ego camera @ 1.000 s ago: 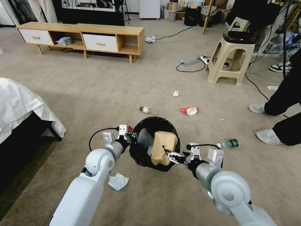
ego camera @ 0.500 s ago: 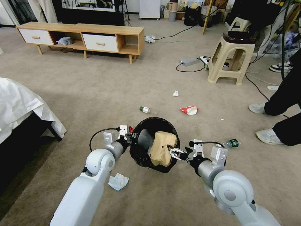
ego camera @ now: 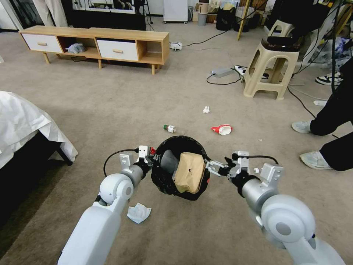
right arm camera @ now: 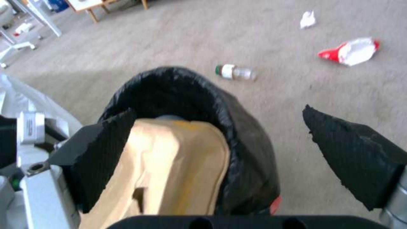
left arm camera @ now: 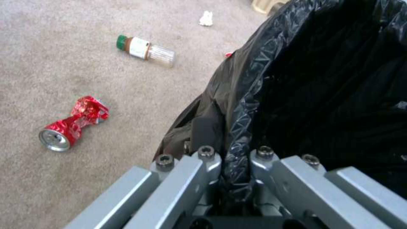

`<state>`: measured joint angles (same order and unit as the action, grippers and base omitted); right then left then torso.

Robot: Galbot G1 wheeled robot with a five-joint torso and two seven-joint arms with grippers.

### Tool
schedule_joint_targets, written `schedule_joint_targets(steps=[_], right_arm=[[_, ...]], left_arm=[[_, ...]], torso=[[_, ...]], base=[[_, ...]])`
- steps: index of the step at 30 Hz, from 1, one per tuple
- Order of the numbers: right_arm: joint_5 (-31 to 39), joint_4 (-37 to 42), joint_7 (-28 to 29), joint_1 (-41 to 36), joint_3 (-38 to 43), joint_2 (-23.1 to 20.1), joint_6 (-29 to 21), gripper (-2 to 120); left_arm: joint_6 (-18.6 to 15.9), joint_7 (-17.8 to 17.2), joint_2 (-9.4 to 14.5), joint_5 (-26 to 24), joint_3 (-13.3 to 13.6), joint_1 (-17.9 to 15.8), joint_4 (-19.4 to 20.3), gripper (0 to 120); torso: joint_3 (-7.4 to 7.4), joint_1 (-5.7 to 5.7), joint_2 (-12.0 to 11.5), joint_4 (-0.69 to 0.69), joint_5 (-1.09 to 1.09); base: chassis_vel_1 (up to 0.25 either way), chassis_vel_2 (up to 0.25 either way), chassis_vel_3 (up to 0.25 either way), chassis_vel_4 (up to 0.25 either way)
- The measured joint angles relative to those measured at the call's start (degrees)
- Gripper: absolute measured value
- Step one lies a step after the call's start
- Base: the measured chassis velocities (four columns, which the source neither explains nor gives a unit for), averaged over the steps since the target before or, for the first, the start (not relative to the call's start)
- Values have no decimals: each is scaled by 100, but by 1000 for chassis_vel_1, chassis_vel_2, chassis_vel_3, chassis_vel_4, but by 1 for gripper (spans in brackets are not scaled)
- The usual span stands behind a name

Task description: Pick up the trash bin and place the garbage on the floor into it.

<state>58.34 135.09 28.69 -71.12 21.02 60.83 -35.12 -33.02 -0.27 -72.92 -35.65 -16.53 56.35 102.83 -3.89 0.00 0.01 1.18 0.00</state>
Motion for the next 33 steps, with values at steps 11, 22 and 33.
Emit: schedule_joint_targets(steps=[11, 22, 33], right_arm=[[-969, -184, -851, 34, 432, -8, 708, 100], [-1206, -282, -1198, -44, 761, -21, 1049, 100], [-1269, -382, -1222, -72, 786, 91, 1112, 100]], left_arm=[[-371, -542, 299, -1084, -421, 206, 468, 1], [-661, -1467, 360, -2316, -772, 347, 801, 1], [-926, -2496, 423, -3671, -1093, 423, 1292, 1]], torso=[[0, 0, 0, 0, 0], [0, 0, 0, 0, 0], [0, 0, 0, 0, 0]], base=[[0, 0, 0, 0], [0, 0, 0, 0], [0, 0, 0, 0]])
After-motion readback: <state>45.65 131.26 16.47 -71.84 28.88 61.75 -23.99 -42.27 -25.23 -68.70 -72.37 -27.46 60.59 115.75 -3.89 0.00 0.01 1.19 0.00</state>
